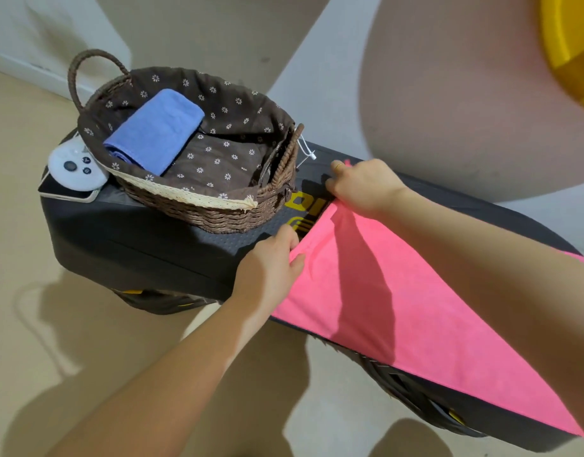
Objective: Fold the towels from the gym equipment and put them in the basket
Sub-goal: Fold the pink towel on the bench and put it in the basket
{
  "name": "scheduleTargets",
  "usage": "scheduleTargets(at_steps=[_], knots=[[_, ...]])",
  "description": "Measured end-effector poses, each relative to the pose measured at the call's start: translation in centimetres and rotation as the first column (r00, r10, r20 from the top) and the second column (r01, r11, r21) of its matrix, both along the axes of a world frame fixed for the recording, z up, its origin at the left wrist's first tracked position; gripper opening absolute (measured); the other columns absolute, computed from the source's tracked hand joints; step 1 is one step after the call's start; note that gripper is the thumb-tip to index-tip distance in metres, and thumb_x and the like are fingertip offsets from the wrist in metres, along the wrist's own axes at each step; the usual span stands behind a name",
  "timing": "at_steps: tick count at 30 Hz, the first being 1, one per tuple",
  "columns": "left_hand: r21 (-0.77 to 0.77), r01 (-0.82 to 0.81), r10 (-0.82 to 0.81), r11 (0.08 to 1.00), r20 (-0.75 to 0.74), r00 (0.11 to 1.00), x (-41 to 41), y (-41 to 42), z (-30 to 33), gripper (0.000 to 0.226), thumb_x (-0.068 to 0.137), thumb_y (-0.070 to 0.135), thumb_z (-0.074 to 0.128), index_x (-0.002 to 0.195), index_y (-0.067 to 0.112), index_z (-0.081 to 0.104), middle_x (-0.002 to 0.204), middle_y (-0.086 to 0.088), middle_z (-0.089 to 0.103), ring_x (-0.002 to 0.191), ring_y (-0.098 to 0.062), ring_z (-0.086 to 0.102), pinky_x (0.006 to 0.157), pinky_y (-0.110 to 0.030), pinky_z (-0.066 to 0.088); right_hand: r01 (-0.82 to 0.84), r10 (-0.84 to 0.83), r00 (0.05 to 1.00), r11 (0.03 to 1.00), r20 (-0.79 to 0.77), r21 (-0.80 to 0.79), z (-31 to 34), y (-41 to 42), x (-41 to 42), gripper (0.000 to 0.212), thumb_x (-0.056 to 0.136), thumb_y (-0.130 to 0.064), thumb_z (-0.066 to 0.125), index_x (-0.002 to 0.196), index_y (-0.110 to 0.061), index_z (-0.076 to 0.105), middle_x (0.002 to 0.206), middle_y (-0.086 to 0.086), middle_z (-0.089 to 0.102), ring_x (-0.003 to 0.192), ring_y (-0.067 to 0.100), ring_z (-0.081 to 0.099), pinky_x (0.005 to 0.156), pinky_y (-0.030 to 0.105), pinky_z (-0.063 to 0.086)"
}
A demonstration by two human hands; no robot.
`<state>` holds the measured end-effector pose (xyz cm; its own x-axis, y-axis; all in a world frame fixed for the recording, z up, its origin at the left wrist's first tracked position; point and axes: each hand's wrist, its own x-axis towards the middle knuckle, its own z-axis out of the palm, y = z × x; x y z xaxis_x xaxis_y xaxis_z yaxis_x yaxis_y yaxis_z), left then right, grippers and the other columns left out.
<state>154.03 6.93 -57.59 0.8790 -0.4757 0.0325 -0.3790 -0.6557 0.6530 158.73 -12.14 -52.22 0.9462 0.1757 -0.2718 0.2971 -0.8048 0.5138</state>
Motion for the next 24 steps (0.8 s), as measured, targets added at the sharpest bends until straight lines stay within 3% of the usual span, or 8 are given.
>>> scheduleTargets(at_steps=[2,4,6,8,10,14,19,24], knots=[[0.039,-0.005,0.004,0.999,0.034,0.999,0.0,0.4,0.1,0.023,0.090,0.026,0.055,0.084,0.015,0.035,0.070,-0.001,0.045,0.068,-0.022,0.044,0.059,-0.032,0.030,0.125,-0.131,0.988,0.990,0.085,0.068,0.0,-0.6,0.7,0.029,0.094,-0.001,0.035,0.117,-0.006,0.053,0.133,0.017,0.041,0.091,0.036,0.063,0.045,0.027,0.016],[0.083,-0.020,0.020,0.996,0.007,1.000,-0.1,0.6,0.0,0.025,0.091,0.029,0.054,0.084,0.015,0.034,0.065,0.002,0.041,0.067,-0.022,0.044,0.058,-0.031,0.029,0.312,-0.361,0.917,0.914,0.168,0.260,-0.5,-1.3,1.7,0.027,0.094,-0.005,0.038,0.116,-0.004,0.053,0.133,0.018,0.040,0.094,0.039,0.062,0.051,0.028,0.026],[0.085,-0.044,0.047,0.995,-0.030,0.998,-0.1,0.9,-0.4,0.026,0.090,0.030,0.055,0.083,0.015,0.035,0.061,0.005,0.037,0.066,-0.024,0.045,0.058,-0.031,0.028,0.458,-0.579,0.812,0.711,0.076,0.533,-1.4,-1.7,2.5,0.026,0.095,-0.012,0.041,0.117,-0.002,0.052,0.126,0.022,0.044,0.102,0.042,0.056,0.067,0.038,0.038],[0.055,-0.069,0.072,0.996,-0.069,0.995,-0.1,1.3,-0.9,0.024,0.089,0.028,0.058,0.085,0.013,0.040,0.064,0.001,0.042,0.070,-0.030,0.051,0.057,-0.032,0.029,0.484,-0.637,0.767,0.496,-0.077,0.721,-2.8,-1.5,2.8,0.030,0.093,-0.015,0.046,0.119,-0.002,0.052,0.121,0.024,0.049,0.109,0.040,0.052,0.084,0.039,0.041],[0.038,-0.086,0.090,0.996,-0.115,0.989,-0.2,1.7,-1.1,0.020,0.088,0.025,0.059,0.095,0.009,0.048,0.070,-0.004,0.050,0.076,-0.032,0.057,0.060,-0.035,0.035,0.465,-0.625,0.771,0.425,-0.120,0.777,-4.2,-0.9,2.5,0.030,0.091,-0.013,0.047,0.119,-0.004,0.051,0.120,0.023,0.051,0.112,0.037,0.051,0.089,0.036,0.040],[-0.034,-0.149,0.134,0.988,-0.273,0.953,-0.6,2.4,-1.2,0.033,0.083,0.019,0.066,0.111,0.005,0.053,0.072,-0.002,0.055,0.080,-0.024,0.057,0.071,-0.030,0.042,0.430,-0.549,0.828,0.488,-0.116,0.760,-5.9,0.3,1.5,0.029,0.094,-0.013,0.039,0.120,-0.006,0.050,0.123,0.020,0.047,0.108,0.037,0.052,0.088,0.039,0.042],[-0.056,-0.112,0.088,0.992,-0.325,0.942,-0.7,3.1,-1.2,0.011,0.082,0.015,0.066,0.084,0.010,0.056,0.059,0.009,0.044,0.067,-0.015,0.046,0.056,-0.020,0.027,0.419,-0.490,0.866,0.608,-0.097,0.674,-5.8,1.1,2.6,0.047,0.092,-0.016,0.043,0.138,-0.024,0.036,0.140,0.010,0.034,0.112,0.037,0.052,0.089,0.040,0.044],[-0.071,-0.087,0.063,0.994,-0.293,0.954,-0.9,2.9,-0.8,0.015,0.089,0.018,0.056,0.082,0.008,0.047,0.065,-0.001,0.045,0.070,-0.026,0.047,0.063,-0.033,0.030,0.431,-0.522,0.851,0.621,-0.065,0.655,-6.3,2.1,4.6,0.030,0.085,-0.010,0.050,0.115,-0.006,0.053,0.116,0.019,0.048,0.103,0.040,0.056,0.082,0.041,0.047]])
